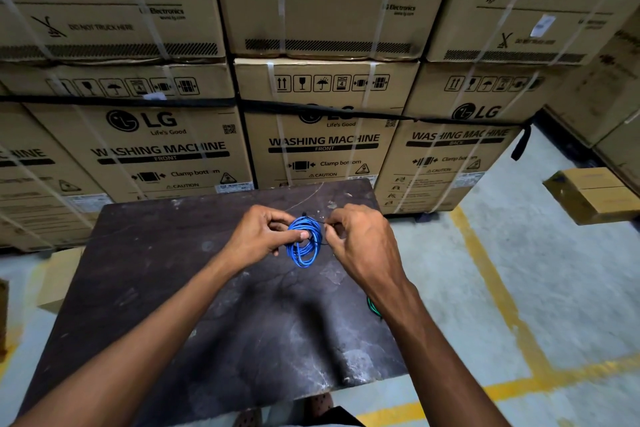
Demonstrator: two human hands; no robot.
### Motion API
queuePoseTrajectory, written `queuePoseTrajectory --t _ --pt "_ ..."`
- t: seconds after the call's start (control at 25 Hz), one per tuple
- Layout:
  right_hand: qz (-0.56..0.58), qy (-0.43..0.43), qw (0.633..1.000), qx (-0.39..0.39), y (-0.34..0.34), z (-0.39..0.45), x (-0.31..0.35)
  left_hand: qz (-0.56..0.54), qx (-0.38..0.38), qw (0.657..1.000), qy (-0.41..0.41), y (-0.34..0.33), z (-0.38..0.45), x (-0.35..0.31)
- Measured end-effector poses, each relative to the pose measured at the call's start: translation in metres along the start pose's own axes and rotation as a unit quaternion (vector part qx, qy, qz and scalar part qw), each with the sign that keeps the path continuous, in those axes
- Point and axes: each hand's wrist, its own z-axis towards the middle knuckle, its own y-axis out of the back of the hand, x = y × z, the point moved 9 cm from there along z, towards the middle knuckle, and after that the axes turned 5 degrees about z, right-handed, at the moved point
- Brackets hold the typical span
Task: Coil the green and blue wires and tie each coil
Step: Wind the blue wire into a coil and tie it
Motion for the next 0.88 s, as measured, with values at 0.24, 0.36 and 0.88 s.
queuePoseTrajectory --t 0.24,0.36,0.88 --pt "-0.014 -0.005 1.000 0.011 -0.001 0.001 -0.002 0.008 0.007 1.000 -0.005 -0.001 0.000 -0.001" --pt "-0.016 -0.006 1.000 0.014 -0.001 0.001 -0.002 0.015 0.010 1.000 -0.007 -0.003 0.001 0.000" --pt "0.034 -0.081 0.995 0.050 -0.016 0.008 -0.012 0.102 0.015 0.994 -0.039 -0.005 -0.002 -0.010"
